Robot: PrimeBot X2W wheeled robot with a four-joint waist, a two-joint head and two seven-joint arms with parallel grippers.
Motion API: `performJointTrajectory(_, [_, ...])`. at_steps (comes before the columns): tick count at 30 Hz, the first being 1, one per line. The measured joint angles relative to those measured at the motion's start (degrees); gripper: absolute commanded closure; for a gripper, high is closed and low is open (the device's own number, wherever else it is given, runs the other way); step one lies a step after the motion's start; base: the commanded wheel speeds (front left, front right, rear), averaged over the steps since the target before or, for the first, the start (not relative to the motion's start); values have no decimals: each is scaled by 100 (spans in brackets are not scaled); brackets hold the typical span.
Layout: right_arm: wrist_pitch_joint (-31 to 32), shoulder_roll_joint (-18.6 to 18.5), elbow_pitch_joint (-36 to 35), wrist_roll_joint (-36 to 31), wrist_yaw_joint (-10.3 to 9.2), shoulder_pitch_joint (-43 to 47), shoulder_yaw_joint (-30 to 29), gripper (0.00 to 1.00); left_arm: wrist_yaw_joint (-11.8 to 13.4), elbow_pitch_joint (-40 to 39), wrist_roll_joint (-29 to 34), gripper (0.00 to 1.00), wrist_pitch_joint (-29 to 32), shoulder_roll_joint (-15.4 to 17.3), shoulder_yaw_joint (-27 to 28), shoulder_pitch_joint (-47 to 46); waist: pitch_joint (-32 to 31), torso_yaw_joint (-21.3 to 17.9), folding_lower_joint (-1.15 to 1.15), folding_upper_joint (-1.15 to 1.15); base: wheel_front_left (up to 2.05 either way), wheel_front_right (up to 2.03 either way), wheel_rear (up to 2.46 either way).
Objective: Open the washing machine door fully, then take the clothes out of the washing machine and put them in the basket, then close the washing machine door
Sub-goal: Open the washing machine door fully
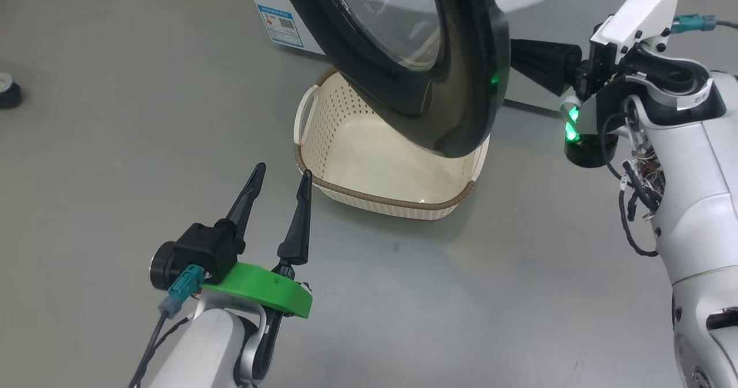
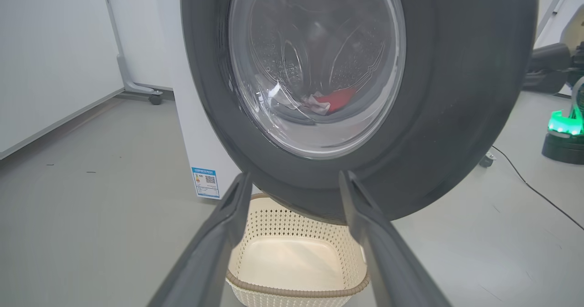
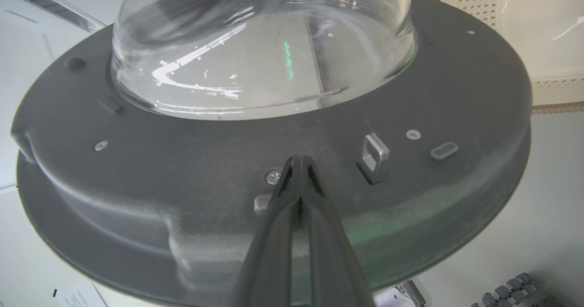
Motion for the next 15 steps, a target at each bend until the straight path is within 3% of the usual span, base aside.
performJointTrajectory(15, [167,285,-137,94,0,197,319,100,-31,-41,70,0,0,4,-10,85,-119,1,0,0,0,0,0])
